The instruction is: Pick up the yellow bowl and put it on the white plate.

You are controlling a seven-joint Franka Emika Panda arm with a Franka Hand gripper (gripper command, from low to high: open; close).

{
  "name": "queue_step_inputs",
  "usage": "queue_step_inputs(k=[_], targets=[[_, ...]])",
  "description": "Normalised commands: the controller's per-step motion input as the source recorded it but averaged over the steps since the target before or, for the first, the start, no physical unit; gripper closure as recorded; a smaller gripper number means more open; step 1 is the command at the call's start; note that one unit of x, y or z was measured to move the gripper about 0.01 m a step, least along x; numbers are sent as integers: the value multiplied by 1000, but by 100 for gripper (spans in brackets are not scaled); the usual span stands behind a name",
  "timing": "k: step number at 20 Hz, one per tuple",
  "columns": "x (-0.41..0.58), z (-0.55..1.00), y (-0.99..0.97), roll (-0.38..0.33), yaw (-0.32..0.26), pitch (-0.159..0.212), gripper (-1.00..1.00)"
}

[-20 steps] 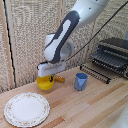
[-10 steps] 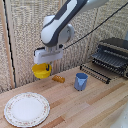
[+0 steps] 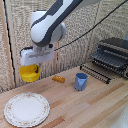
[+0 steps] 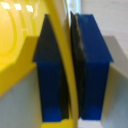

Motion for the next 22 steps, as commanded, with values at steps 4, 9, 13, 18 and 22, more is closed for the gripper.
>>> queue_step_inputs(k=[4,9,13,18,22], targets=[[-119,-336,399,-48,48,146,100],[-41,-525,143,-45,9,108,100],[1,-493,136,0,0,25,100],[0,-446,108,0,0,0,100],[4,-328,72,-16,0,0,100]])
